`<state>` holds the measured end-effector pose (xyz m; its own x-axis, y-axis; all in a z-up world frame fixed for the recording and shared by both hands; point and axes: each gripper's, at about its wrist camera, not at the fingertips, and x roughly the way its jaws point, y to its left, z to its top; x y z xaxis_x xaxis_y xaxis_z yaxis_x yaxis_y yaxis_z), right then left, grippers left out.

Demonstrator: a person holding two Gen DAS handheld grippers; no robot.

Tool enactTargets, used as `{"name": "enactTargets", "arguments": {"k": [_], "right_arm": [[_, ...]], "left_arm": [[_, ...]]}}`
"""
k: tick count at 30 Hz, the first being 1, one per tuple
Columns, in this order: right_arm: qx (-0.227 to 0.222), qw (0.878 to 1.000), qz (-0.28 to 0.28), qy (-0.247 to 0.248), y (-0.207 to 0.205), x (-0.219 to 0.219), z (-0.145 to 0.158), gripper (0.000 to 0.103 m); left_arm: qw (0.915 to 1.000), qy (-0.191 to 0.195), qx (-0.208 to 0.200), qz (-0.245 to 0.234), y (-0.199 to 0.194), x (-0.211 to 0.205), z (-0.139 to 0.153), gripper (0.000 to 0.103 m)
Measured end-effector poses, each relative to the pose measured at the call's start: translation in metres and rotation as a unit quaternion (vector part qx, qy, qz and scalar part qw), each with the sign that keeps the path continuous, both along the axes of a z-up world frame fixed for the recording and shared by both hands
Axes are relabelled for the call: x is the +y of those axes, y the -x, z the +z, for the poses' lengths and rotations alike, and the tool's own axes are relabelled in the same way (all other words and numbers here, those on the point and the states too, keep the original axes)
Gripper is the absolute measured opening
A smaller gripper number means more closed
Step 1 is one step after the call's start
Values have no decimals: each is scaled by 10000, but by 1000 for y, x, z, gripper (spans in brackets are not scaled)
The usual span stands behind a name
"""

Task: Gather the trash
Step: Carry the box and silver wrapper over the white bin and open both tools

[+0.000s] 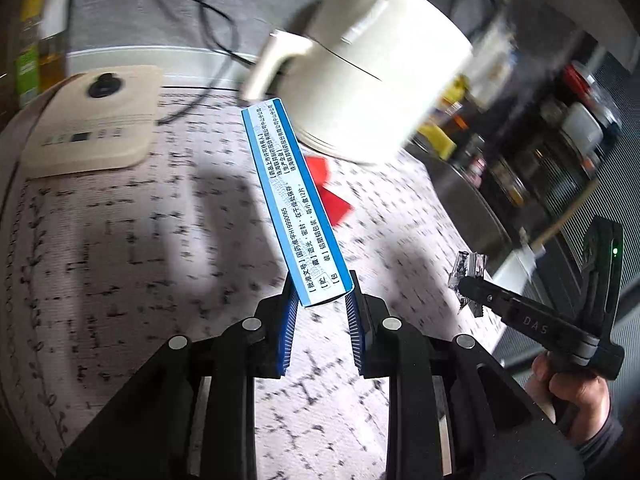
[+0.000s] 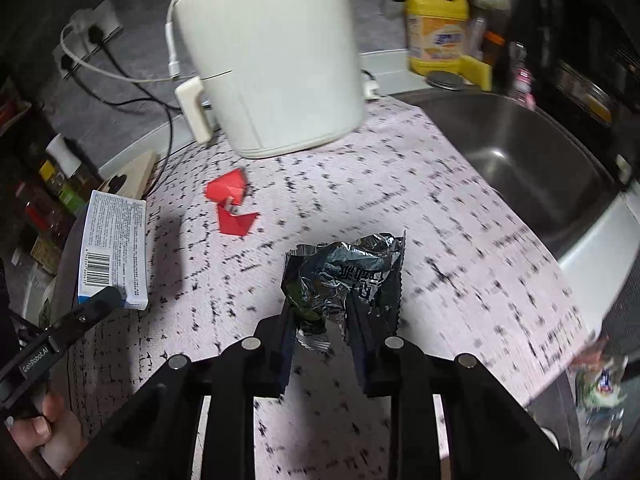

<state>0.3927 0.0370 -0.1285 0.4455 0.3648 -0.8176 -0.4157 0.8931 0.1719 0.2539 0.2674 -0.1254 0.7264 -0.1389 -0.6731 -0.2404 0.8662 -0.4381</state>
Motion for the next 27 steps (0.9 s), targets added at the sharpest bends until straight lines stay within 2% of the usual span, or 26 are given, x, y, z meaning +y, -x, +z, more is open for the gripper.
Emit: {"name": "enactTargets", "arguments": {"k": [6, 14, 21, 27], "right_arm": [[48, 9974, -707, 95, 27, -54, 3, 21], [139, 9908, -1346, 45, 60, -128, 2, 22], [248, 9840, -1762, -58, 87, -208, -8, 24], [415, 9784, -2025, 0, 111, -285, -20, 31]], "left_arm": [[9968, 13, 15, -805, -11, -36, -6, 23], [9882, -21, 65, -1532, -17, -103, -7, 23], [9827, -61, 120, -1846, -8, -172, -7, 23], [9807, 36, 266, -1937, 11, -238, -13, 23]]}}
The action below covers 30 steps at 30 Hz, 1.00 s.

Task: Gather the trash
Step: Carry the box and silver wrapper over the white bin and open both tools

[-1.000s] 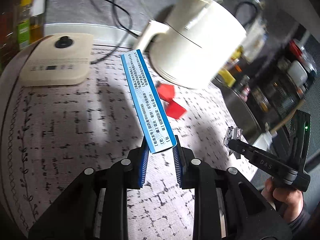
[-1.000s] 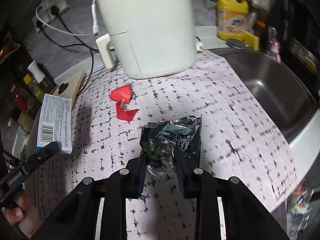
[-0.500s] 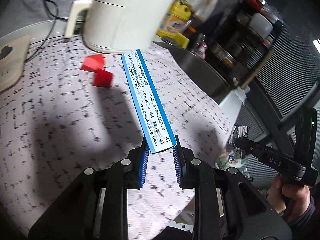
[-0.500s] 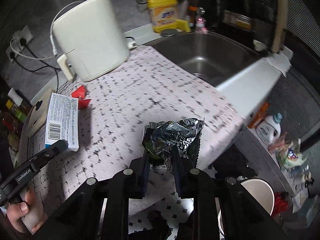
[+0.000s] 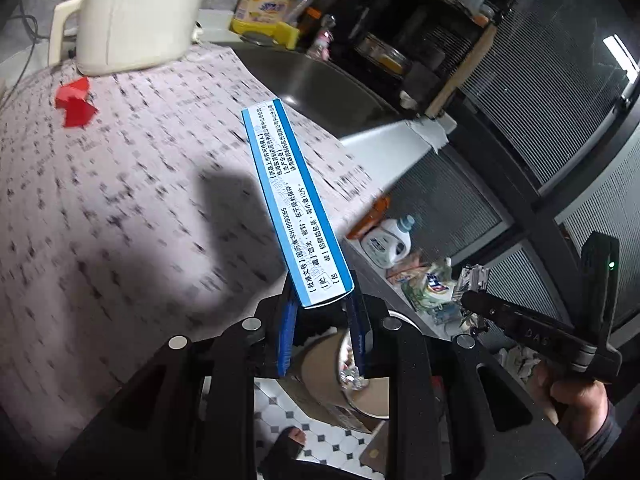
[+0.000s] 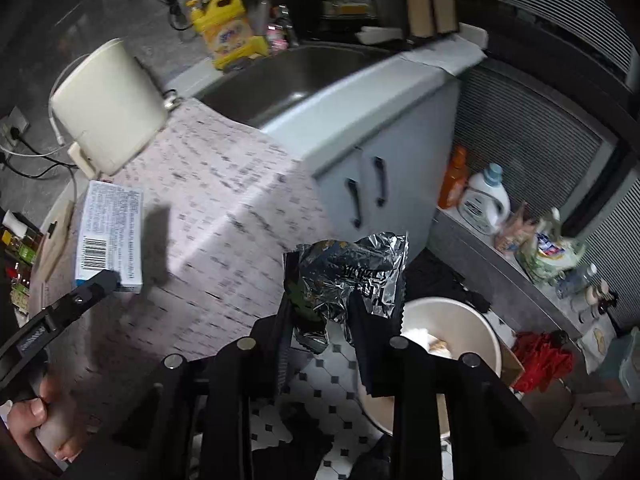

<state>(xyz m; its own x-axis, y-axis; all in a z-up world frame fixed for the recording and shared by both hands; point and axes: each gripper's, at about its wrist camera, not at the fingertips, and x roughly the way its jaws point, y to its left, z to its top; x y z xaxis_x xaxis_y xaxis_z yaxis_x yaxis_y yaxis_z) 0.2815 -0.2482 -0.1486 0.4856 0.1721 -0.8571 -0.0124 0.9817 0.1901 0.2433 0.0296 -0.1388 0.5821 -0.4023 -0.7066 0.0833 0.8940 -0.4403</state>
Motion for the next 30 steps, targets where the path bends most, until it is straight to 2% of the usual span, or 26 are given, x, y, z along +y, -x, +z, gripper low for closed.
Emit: {"name": "enactTargets", "arguments": {"k": [4, 6, 8, 13, 22, 30], "right_arm": [[267, 9996, -21, 99, 16, -42, -21, 35], [415, 9991, 11, 16, 22, -58, -34, 40], [504, 9987, 38, -3, 28, -72, -44, 50], [555, 9984, -14, -142, 38, -106, -55, 59], [333, 9986, -358, -211, 56, -167, -46, 64], [280, 9954, -878, -242, 86, -220, -41, 64]], "left_arm": [[9999, -102, 107, -39, 17, -43, -7, 23], [9997, -126, 199, -35, 25, -57, -12, 23], [9995, -176, 277, -46, 33, -73, -17, 23], [9986, -266, 441, -88, 46, -107, -27, 23], [9952, -275, 757, -550, 46, -168, -47, 24], [9875, -198, 1181, -1028, 43, -214, -72, 26]]}}
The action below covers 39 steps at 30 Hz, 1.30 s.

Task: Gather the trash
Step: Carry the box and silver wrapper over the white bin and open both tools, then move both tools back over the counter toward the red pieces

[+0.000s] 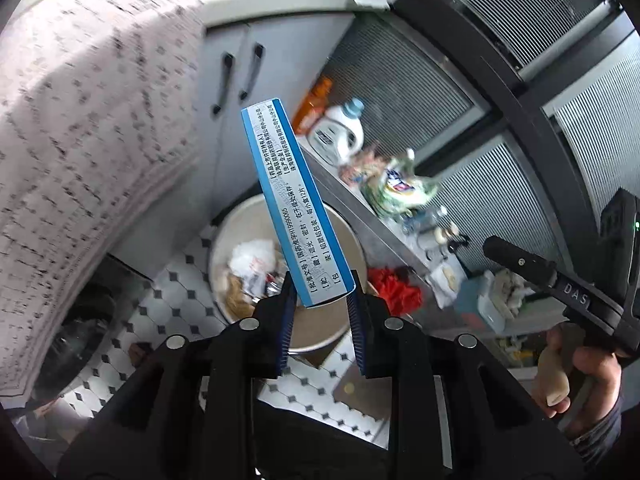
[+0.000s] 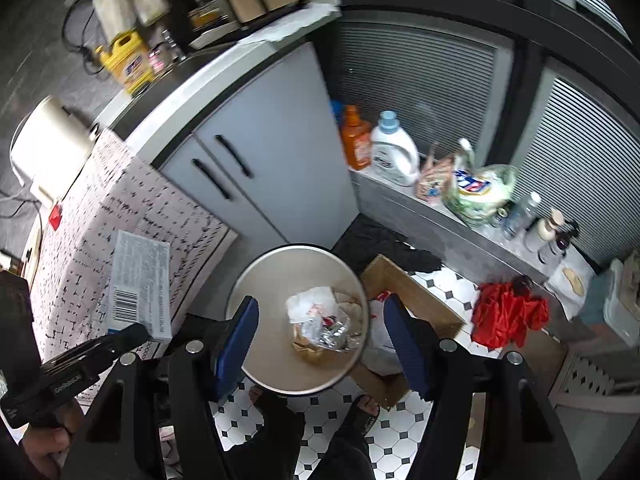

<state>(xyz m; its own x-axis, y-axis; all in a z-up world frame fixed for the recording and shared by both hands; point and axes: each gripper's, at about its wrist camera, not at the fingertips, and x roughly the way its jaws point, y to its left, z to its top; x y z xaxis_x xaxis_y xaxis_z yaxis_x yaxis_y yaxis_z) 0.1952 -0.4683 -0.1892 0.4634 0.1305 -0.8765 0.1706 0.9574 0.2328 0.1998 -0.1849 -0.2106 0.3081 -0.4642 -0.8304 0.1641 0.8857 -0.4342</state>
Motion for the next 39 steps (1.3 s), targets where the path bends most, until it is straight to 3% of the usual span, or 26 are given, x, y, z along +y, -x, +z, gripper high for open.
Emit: {"name": "enactTargets", "arguments": {"k": [2, 3, 4, 10, 16, 26, 39], "right_arm": [[7, 9999, -102, 6, 7, -10, -1, 64], [16, 9999, -159, 5, 10, -14, -2, 64], [28, 9998, -212, -4, 12, -18, -2, 64], [50, 9996, -263, -90, 15, -18, -6, 65], [-99, 9999, -28, -98, 3, 9, 2, 79], [-438, 9971, 596, -170, -35, 92, 26, 88], [-763, 9830, 1650, -245, -86, 245, 55, 89]], "left_arm": [[10000, 33, 17, -58, 0, -7, -3, 43], [9999, 73, -7, -76, -1, -10, -3, 59], [9999, 100, -55, -76, -1, -12, -1, 67], [9997, -23, -252, 64, -6, -3, 12, 83], [9973, -68, -452, 573, -9, 41, 28, 91], [9869, -194, -895, 1326, -6, 129, 61, 95], [9601, -295, -1338, 2436, 1, 276, 93, 97]]}}
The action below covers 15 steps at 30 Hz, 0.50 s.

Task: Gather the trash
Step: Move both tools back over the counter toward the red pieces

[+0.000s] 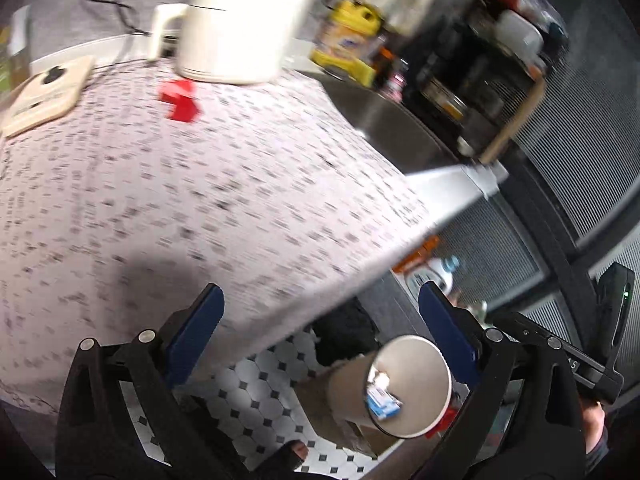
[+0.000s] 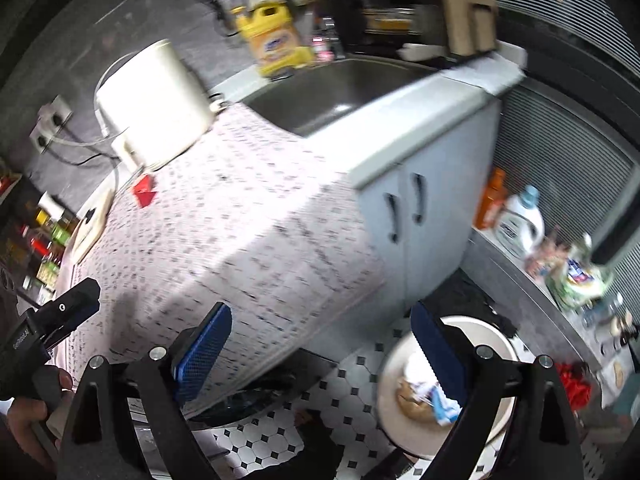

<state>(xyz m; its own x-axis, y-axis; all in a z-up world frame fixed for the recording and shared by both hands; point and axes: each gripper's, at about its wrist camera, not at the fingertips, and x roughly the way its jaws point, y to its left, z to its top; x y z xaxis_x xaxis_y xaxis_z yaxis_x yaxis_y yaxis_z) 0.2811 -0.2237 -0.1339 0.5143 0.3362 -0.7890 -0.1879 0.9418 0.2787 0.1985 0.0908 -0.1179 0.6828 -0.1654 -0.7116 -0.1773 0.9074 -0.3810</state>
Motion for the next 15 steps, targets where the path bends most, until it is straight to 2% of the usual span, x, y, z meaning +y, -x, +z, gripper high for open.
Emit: {"name": "enactTargets", "arguments": {"k": [6, 15], "right_arm": [[-65, 9991, 415, 52, -19, 73, 7, 89], [-95, 9960, 884, 71, -43, 179, 8, 86]], "left_arm": [[9988, 84, -126, 476, 5, 67, 3, 97], [9953, 66, -283, 920, 11, 158, 3, 97]]}}
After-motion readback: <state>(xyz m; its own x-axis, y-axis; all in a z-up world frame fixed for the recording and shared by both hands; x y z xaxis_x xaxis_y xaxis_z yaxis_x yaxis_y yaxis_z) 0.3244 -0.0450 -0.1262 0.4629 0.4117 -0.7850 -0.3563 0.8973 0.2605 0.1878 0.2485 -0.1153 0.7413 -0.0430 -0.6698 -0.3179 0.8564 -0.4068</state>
